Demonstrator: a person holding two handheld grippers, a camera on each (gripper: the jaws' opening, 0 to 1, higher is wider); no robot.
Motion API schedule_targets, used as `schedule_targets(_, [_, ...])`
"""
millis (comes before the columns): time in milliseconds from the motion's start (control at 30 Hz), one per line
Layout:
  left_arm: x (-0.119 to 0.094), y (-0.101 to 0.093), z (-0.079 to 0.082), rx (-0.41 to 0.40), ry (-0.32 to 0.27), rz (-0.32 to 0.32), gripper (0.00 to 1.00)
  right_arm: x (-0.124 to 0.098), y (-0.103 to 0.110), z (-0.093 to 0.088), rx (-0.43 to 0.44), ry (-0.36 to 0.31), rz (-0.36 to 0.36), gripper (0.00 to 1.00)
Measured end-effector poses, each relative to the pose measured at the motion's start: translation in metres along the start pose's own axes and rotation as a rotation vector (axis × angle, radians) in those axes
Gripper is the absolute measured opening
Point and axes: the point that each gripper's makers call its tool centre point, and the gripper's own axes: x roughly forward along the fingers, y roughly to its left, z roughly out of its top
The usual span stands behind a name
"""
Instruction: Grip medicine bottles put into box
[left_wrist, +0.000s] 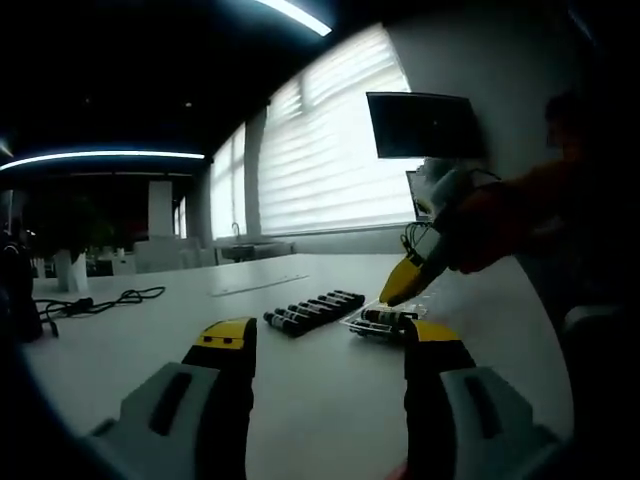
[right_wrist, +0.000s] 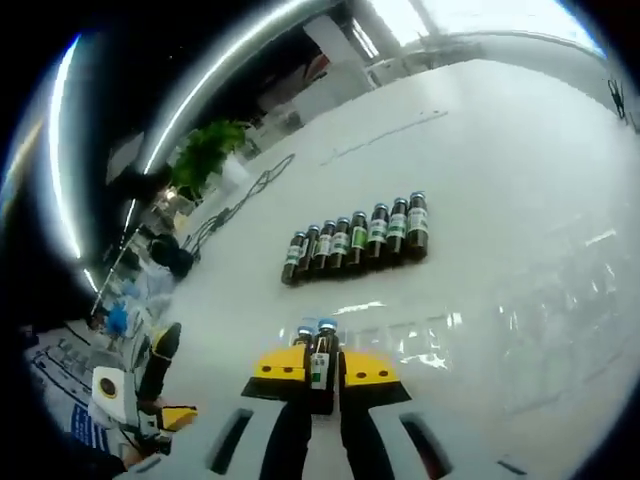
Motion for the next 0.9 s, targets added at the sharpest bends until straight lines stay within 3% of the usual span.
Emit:
schedule_targets(67, [0.0,0.0,0.0,0.0,0.0,0.0,0.52,-0.001,0.007,0.0,-0.048,-0.007,-0.001,0.0])
schedule_targets(233, [0.0,0.0,0.001,0.0,-0.001,0.001,0.52,0.001,0.023,-0.006,-0.055,0.031,0.028,0.0])
schedule_targets(567, [-0.001,-0.001,0.001,-0.002,-0.003,-0.002,0.52,0.004,0.017,-0.016,-0.06,0.073,0.013,0.0])
schedule_targets(900, [-0.002,0.0,0.002,-0.006,-0.006,-0.001,0.52,0.003,0.017,-0.016,-0.059,0.066,0.016,0.0])
